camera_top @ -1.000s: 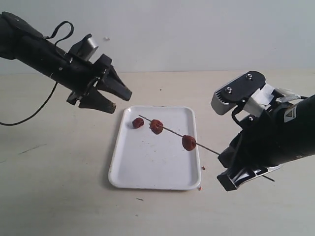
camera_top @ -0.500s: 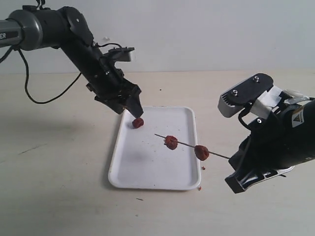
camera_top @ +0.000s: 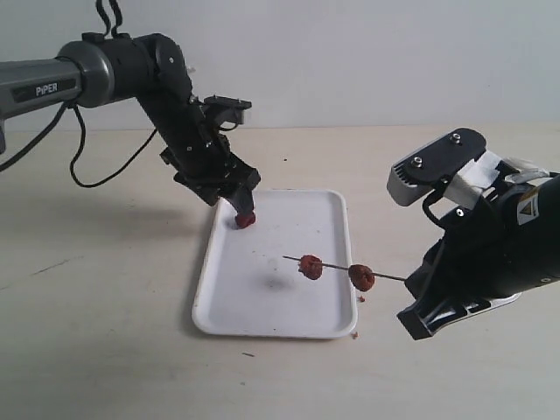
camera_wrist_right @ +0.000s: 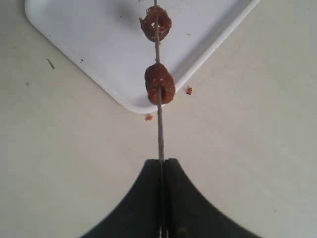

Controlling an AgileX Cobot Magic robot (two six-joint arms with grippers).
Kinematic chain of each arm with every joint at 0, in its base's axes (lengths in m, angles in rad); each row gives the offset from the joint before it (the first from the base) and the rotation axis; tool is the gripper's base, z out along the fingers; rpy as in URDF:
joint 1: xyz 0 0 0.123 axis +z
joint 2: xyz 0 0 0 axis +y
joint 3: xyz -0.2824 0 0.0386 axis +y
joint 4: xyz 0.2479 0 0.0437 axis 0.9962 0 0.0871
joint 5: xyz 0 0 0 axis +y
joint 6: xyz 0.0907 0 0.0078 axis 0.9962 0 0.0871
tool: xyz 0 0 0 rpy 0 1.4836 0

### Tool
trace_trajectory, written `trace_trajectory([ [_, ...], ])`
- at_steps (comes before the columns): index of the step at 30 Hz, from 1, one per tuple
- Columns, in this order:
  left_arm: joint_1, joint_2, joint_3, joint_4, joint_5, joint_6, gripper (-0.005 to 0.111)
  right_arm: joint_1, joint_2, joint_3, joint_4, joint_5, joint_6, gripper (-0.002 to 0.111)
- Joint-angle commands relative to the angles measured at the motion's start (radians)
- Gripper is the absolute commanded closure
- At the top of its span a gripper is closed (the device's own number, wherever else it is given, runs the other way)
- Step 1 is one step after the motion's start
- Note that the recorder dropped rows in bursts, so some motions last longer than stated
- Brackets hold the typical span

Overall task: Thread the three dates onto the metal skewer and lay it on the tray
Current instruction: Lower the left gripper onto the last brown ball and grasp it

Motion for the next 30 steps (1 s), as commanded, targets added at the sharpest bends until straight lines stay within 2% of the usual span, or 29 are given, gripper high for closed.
trace_trajectory([
  [1, -0.020, 0.018, -0.007, 0.043, -0.013, -0.008, 0.041, -0.003, 0.004, -0.006, -0.004, -0.007, 0.001, 0.108],
  [13, -0.031, 0.031, -0.007, 0.054, -0.081, 0.019, 0.041, -0.003, 0.004, -0.006, -0.004, 0.000, 0.006, 0.108],
  [22, -0.050, 0.059, -0.007, 0.045, -0.079, 0.043, 0.041, -0.003, 0.004, -0.006, -0.004, -0.010, 0.010, 0.108],
  [24, -0.050, 0.059, -0.007, 0.045, -0.082, 0.043, 0.045, -0.003, 0.004, -0.006, -0.004, -0.010, 0.010, 0.108],
  [30, -0.050, 0.059, -0.007, 0.045, -0.051, 0.074, 0.070, -0.003, 0.004, -0.006, -0.007, -0.015, 0.010, 0.108],
])
